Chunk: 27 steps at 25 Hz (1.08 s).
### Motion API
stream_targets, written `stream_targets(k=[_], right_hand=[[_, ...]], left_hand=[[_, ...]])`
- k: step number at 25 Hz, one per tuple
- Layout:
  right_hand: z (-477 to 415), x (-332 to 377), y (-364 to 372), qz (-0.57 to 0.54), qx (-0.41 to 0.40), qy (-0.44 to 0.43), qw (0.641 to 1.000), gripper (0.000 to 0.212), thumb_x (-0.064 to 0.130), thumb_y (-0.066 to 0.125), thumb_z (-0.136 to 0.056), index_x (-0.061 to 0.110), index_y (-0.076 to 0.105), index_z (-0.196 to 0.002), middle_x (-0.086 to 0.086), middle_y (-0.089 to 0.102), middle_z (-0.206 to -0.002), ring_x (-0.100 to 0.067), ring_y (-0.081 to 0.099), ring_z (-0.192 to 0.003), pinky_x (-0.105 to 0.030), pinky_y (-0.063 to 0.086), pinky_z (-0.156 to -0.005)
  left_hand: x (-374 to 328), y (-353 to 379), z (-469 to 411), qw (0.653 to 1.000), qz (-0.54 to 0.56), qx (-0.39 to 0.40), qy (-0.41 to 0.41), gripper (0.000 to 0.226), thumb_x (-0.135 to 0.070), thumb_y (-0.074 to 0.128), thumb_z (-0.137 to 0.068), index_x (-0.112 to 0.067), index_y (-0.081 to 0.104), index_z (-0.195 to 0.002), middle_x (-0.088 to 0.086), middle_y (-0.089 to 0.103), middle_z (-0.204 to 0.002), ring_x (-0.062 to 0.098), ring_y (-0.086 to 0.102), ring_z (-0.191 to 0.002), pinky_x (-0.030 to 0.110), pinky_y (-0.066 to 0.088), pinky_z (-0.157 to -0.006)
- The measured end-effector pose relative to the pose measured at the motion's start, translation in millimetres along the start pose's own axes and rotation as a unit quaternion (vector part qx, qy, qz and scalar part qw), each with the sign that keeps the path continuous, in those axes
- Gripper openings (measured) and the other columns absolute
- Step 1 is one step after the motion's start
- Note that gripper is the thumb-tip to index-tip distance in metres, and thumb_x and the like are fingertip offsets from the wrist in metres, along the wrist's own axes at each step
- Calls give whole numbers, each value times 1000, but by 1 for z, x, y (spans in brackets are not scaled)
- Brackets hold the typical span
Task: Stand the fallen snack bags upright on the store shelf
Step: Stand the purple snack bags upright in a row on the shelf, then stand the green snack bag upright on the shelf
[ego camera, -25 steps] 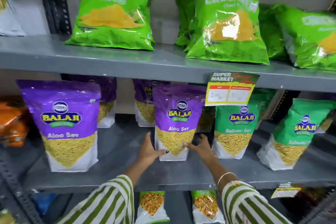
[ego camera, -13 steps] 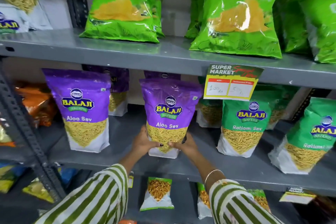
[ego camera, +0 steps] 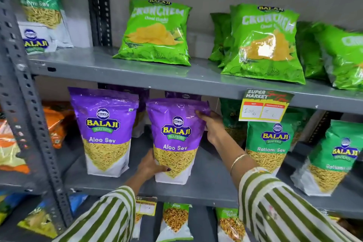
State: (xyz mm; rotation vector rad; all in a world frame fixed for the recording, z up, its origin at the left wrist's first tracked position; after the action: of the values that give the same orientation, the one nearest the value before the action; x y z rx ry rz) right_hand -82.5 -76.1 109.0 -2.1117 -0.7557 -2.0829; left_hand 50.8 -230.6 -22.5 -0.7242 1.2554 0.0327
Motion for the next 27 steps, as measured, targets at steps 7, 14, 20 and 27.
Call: stream_targets(k=[7, 14, 20, 27], right_hand=[[15, -29, -12, 26, 13, 45, 999, 33, 9, 69, -77, 10, 59, -109, -3, 70, -89, -12, 64, -74, -28, 55, -73], [54, -132, -27, 192, 79, 166, 964, 35, -3, 72, -72, 12, 57, -99, -3, 63, -97, -18, 59, -88, -18, 50, -60], [54, -140, -29, 185, 63, 182, 964, 34, 3, 73, -73, 19, 54, -96, -9, 60, -116, -23, 54, -107, -36, 49, -86], [71, -105, -116, 282, -240, 61, 927, 77, 25, 83, -62, 0, 43, -123, -16, 54, -117, -35, 50, -118, -43, 41, -103]], left_hand=[[6, 4, -2, 999, 30, 33, -6, 115, -45, 83, -27, -13, 36, -128, 9, 55, -132, 28, 51, -121, 41, 44, -102], [17, 12, -4, 998, 56, 9, 0, 83, -13, 86, -57, -4, 41, -126, 15, 55, -132, 27, 52, -121, 26, 39, -87], [20, 15, -3, 999, 44, 15, 7, 81, -12, 81, -64, -4, 34, -130, 14, 50, -136, 29, 48, -124, 28, 39, -87], [-3, 28, 49, 898, -232, -270, 260, 77, -51, 54, -70, -8, 35, -130, 16, 33, -141, 32, 30, -130, 45, 24, -103]])
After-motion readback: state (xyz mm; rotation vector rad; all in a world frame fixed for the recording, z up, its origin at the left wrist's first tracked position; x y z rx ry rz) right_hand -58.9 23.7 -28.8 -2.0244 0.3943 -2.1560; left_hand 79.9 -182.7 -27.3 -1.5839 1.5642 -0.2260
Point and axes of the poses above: each hand's wrist, its own z-axis away from the middle knuckle, its own y-axis out of the palm, x = y × z, the point moved 5 cm from there along -z, towards the middle knuckle
